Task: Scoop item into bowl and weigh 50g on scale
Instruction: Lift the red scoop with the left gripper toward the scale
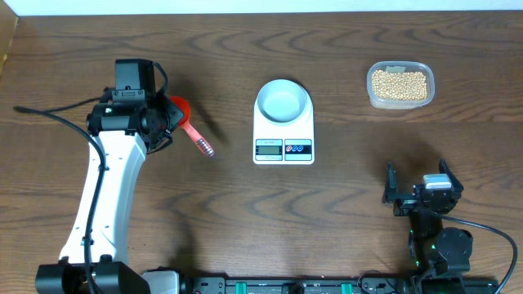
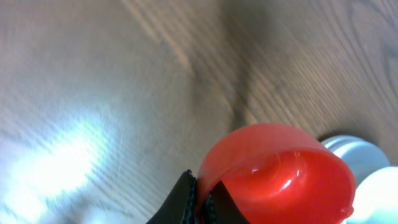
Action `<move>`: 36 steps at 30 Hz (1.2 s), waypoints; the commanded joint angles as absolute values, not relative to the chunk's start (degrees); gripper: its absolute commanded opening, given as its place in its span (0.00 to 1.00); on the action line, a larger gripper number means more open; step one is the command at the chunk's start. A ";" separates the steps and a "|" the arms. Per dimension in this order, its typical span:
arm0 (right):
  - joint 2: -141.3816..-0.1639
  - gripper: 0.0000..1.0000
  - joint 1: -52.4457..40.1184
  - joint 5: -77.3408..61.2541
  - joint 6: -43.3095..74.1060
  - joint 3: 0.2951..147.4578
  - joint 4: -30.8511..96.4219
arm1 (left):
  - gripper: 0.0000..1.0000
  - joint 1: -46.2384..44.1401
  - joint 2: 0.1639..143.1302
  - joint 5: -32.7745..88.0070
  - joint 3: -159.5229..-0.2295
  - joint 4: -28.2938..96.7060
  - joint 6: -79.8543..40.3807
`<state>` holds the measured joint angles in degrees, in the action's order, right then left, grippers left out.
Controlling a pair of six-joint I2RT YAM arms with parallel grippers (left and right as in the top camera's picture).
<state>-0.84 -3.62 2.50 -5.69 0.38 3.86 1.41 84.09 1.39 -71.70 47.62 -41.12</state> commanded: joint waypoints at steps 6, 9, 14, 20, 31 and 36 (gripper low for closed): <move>-0.40 0.99 -3.70 2.42 -6.48 0.32 4.12 | 0.07 1.54 83.35 4.14 -71.20 48.60 -54.33; -0.40 0.99 -3.70 2.39 -6.48 0.32 4.12 | 0.07 1.54 83.35 7.73 -71.20 48.42 -57.39; -0.40 0.99 -3.70 2.44 -6.52 0.32 4.03 | 0.07 1.54 83.35 11.90 -71.20 48.36 -62.37; -0.40 0.99 -3.70 2.39 -6.48 0.32 4.08 | 0.07 1.54 83.35 14.48 -71.20 47.97 -67.18; -0.40 0.99 -3.70 -4.03 -5.54 0.32 1.54 | 0.07 1.54 83.35 18.87 -71.20 45.98 -72.14; -0.40 0.99 -3.68 -4.56 2.04 1.08 -1.37 | 0.07 1.54 83.35 18.87 -71.20 45.69 -74.59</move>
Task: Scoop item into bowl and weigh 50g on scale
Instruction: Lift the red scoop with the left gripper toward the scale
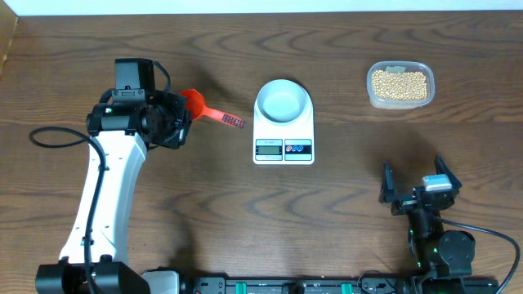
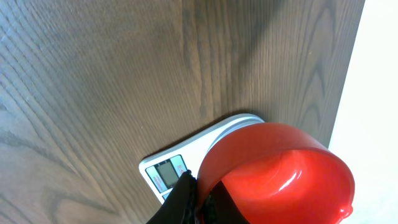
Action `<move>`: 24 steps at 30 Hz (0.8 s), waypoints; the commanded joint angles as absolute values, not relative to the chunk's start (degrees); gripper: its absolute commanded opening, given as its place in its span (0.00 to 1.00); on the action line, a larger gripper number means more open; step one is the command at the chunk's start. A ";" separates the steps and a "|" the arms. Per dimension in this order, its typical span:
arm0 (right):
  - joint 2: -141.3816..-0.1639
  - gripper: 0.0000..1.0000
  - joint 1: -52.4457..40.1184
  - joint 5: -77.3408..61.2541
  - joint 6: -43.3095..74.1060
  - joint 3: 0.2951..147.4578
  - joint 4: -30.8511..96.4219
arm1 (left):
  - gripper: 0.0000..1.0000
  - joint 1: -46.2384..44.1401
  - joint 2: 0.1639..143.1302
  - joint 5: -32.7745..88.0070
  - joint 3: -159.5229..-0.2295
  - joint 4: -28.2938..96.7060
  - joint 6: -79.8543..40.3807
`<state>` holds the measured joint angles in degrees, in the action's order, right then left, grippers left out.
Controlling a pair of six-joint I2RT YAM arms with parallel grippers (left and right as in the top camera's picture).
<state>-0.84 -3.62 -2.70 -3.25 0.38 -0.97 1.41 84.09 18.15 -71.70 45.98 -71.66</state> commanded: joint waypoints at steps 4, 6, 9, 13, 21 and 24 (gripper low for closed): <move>-1.15 0.99 -3.68 -4.47 4.82 4.43 0.14 | 0.08 1.54 83.35 18.87 -71.20 44.97 -74.91; -2.72 0.99 -3.68 -4.47 5.13 7.29 1.85 | 0.07 1.54 83.35 18.85 -71.20 44.64 -74.91; -6.94 0.99 -3.68 -4.45 5.13 12.36 5.30 | 0.07 1.54 83.35 18.87 -71.20 44.49 -75.18; -19.09 0.99 -3.68 -5.23 5.10 22.87 11.05 | 0.07 1.54 83.35 18.87 -71.20 44.49 -75.64; -42.11 0.99 -3.68 -17.45 5.10 37.89 17.06 | 0.07 1.54 83.35 18.90 -71.20 44.49 -78.37; -48.95 0.99 -3.68 -25.39 5.15 41.12 15.49 | 0.07 1.54 83.35 18.96 -71.20 44.47 -79.31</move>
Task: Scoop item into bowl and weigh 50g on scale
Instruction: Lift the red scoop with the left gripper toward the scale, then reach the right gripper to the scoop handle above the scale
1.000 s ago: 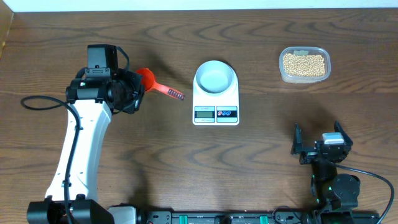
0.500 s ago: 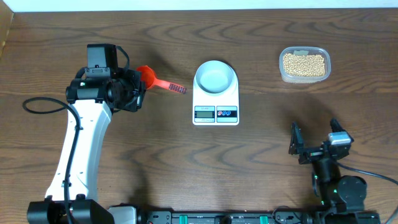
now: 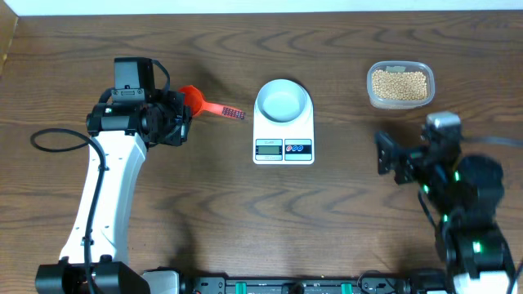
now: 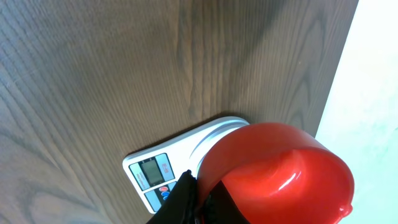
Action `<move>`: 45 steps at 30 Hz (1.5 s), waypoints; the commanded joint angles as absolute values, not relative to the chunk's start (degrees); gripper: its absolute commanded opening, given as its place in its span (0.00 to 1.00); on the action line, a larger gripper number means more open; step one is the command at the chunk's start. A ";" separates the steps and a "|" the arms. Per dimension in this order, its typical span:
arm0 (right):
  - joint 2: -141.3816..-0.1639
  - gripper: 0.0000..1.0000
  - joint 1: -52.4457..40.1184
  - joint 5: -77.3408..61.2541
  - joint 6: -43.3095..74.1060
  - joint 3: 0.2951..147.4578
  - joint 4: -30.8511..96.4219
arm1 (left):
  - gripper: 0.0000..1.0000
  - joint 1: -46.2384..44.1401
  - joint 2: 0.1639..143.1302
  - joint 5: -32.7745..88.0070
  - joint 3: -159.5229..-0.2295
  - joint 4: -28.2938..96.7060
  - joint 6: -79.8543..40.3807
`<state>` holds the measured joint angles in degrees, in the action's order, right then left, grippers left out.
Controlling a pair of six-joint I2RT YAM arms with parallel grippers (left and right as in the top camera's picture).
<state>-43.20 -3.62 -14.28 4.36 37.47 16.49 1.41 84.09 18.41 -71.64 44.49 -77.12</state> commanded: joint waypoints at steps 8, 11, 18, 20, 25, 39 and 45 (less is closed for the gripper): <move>-60.75 0.99 -3.81 -46.81 16.78 41.93 0.12 | 0.07 1.54 83.35 22.98 -71.20 43.55 -79.85; -63.68 0.99 -3.81 -48.56 26.22 41.93 -5.02 | 0.07 1.54 83.35 23.62 -71.20 43.55 -79.85; -69.23 0.99 -4.38 -48.12 36.86 41.93 -11.94 | 0.08 1.54 83.35 23.64 -71.22 43.24 -81.28; -70.72 0.99 -5.76 -47.88 36.84 41.93 -13.17 | 0.07 1.52 83.35 23.64 -71.20 43.18 -81.34; -72.10 0.99 -9.82 -46.35 36.80 41.93 -15.38 | 0.07 0.03 83.35 23.62 -71.20 42.50 -81.34; -72.34 0.99 -18.41 -41.52 36.29 41.91 -16.91 | 0.07 -8.54 83.37 23.57 -71.20 39.99 -81.34; -72.34 0.99 -20.91 -41.47 34.33 41.91 -16.91 | 0.07 -13.91 83.37 23.57 -71.20 38.79 -81.34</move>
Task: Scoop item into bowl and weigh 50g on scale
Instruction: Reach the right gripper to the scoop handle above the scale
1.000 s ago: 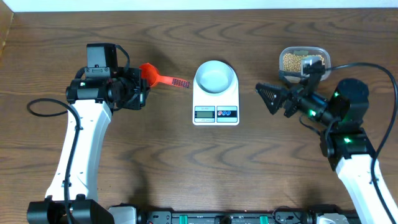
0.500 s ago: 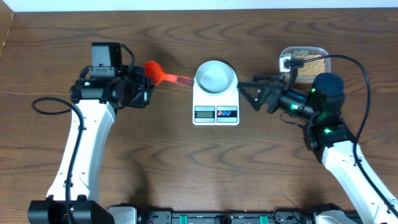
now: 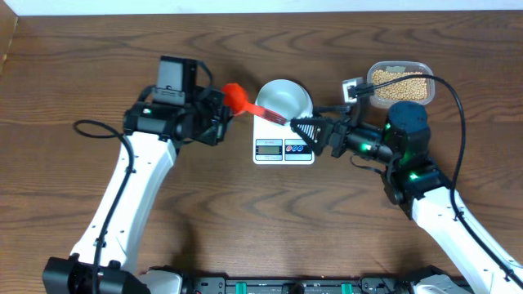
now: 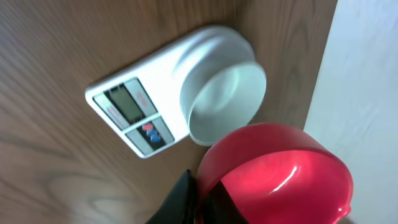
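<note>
My left gripper is shut on the cup end of a red scoop. The scoop's handle slants right over the white scale, past the left rim of the white bowl. In the left wrist view the red scoop fills the lower right, with the left gripper pinched on its rim, and the bowl and scale lie below. My right gripper reaches in from the right to the handle's tip; its jaw state is unclear. A tub of soybeans sits at the back right.
The table's far edge meets a white wall just behind the bowl. The right arm stretches across between the scale and the soybean tub. A black cable loops out left of the left arm.
The left arm moved right, carrying the scoop from the left of the table to the bowl's left rim. The right arm reached left from the right side to the handle's tip over the scale.
At first the left gripper held the scoop at the left, handle pointing to the front right, with the right arm low at the front right. Then the handle pointed right toward the scale. Then the right arm stood raised. Now both grippers meet at the scale.
</note>
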Action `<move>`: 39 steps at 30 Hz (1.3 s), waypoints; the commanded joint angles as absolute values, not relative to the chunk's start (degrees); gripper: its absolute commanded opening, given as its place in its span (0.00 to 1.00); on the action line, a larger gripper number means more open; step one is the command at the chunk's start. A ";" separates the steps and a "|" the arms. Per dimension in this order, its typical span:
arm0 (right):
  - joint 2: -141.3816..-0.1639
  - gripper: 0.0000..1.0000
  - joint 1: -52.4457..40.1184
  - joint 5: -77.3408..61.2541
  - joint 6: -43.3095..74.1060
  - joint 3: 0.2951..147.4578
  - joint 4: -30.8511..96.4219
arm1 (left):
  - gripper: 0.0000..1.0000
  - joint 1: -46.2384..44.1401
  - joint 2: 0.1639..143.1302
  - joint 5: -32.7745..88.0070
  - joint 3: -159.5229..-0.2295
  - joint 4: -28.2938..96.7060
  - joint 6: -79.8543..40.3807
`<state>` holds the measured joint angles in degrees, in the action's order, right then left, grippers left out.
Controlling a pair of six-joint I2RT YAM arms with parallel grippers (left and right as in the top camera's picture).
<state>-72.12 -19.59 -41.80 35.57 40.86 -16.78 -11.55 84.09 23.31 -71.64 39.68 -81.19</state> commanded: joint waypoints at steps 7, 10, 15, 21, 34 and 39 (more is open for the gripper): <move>-72.34 0.96 -21.10 -41.50 34.22 41.91 -16.86 | 0.07 -18.13 83.37 23.55 -71.20 35.33 -81.34; -72.34 0.92 -21.10 -41.50 34.22 41.91 -16.84 | 0.07 -19.62 83.37 23.55 -71.20 34.13 -81.36; -72.34 0.90 -21.10 -41.50 34.22 41.91 -16.71 | 0.07 -20.73 83.37 23.53 -71.20 33.67 -82.26; -72.34 0.82 -21.10 -41.52 34.17 41.91 -16.75 | 0.07 -20.97 83.37 23.53 -71.20 33.47 -84.84; -72.34 0.79 -21.10 -41.50 33.30 41.91 -16.78 | 0.07 -22.15 83.50 23.38 -71.20 32.62 -88.42; -72.34 0.68 -21.10 -41.50 33.36 41.91 -16.80 | 0.07 -23.88 83.53 23.31 -71.20 32.67 -88.38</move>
<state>-72.12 -20.71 -41.67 34.24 40.86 -16.60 -22.90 84.09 23.49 -71.64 32.86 -87.74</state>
